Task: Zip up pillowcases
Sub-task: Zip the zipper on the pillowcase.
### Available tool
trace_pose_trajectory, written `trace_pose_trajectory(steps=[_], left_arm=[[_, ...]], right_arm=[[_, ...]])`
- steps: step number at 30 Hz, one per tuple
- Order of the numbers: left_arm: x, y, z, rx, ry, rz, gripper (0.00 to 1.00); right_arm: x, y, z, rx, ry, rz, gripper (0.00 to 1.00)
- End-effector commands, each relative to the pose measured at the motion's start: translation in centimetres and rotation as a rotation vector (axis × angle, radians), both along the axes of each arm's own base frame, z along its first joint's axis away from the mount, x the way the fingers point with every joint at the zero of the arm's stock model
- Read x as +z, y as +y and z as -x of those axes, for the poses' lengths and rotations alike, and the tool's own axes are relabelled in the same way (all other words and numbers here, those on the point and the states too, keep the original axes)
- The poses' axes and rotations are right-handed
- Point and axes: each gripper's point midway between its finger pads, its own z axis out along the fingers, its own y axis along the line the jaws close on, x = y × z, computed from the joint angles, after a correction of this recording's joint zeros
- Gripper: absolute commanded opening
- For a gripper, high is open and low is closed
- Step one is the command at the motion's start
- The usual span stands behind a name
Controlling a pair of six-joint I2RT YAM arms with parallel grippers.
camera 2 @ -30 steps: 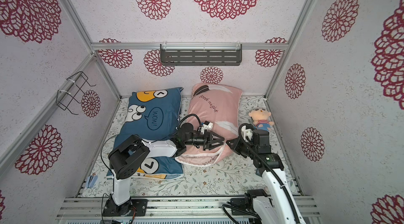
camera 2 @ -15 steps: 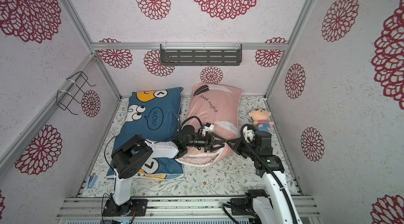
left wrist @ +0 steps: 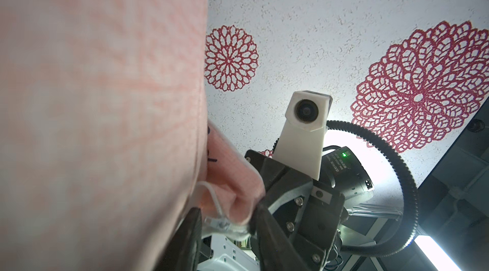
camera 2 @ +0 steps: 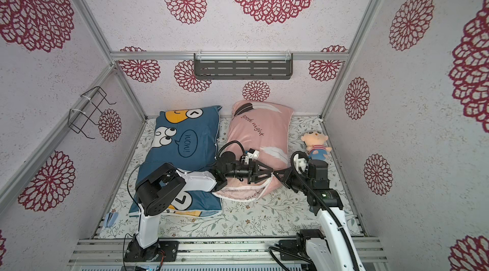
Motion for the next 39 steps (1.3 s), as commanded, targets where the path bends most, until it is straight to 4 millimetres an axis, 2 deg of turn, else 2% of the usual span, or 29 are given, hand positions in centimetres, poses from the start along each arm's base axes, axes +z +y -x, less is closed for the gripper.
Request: trace_pose_trajectory(steps=[1,6,22,31,35,39], left_arm=[[-0.1,-0.2,-0.3,0.008,0.015,0.01,0.37],[-0.4,-0.1,-0.4,0.013,0.022,0.005,0.35],[-1.1,-0.7,-0.3,0.007,0.039,0.006,0.37],[-1.6,-1.2,-0.2,-0.005,0.053,-0.003,0.47],[-1.2,-1.4,-0.2,-0.004,0.044,0.006,0.48],[-1.1,-1.1,-0.3,0.005,0.041,0.003,0.42]], right_arm=[[0.3,-0.4,0.2,0.007,-0.021,0.03,0.0],[0.4,-1.0,0.3,-0.005,-0.019,0.041,0.0],[0.5,-0.6,0.2,0.006,-0.027,0.009,0.0],[1.8,-0.1,-0.1,0.023,-0.06,-0.034,0.0],[0.9,-0.1,0.0,0.025,-0.039,-0.033,0.0],[0.0,-0.3,0.3,0.019,-0.017,-0.012,0.0]])
